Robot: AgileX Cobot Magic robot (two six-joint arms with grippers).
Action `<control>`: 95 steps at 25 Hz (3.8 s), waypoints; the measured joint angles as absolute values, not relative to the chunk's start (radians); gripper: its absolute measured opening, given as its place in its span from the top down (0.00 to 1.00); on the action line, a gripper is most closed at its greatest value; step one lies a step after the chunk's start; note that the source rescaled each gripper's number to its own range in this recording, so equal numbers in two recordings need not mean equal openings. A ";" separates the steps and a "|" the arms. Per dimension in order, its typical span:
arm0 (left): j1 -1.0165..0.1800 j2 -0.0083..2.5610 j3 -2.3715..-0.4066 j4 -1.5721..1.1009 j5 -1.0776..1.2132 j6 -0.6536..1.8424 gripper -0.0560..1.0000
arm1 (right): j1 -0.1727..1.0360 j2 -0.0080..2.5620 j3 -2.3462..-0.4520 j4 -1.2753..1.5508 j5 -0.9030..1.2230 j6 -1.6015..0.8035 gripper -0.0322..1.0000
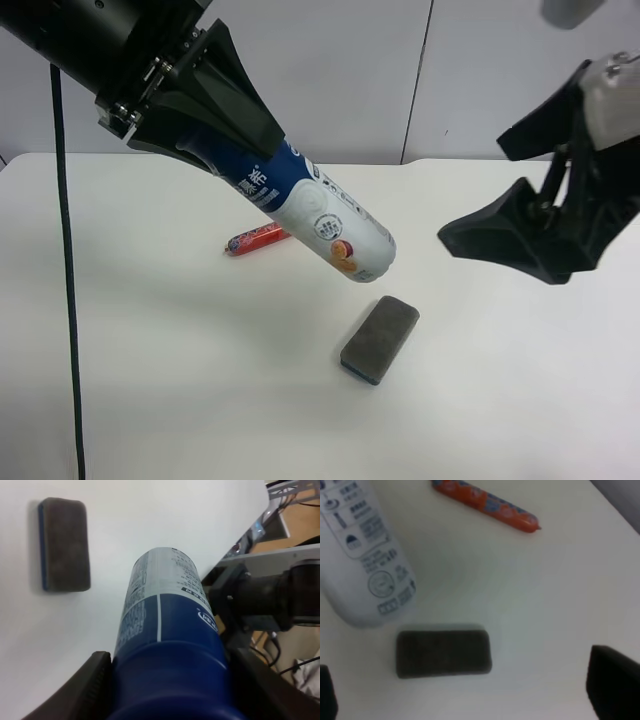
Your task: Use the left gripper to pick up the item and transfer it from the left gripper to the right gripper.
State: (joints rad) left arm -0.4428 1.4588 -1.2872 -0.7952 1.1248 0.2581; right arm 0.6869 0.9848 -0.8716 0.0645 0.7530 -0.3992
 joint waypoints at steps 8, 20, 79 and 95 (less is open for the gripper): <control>-0.443 1.459 -1.287 -0.807 1.131 0.259 0.95 | 0.719 1.105 -0.896 0.186 0.713 -0.546 0.01; -0.443 1.459 -1.287 -0.819 1.145 0.259 0.95 | 0.719 1.174 -0.897 0.378 0.645 -0.755 0.01; -0.443 1.459 -1.294 -0.892 1.148 0.293 0.03 | 0.719 1.226 -0.897 0.426 0.646 -0.822 0.97; -0.308 1.459 -1.295 -0.892 1.195 0.328 0.01 | 0.719 1.226 -0.897 0.426 0.659 -0.822 0.97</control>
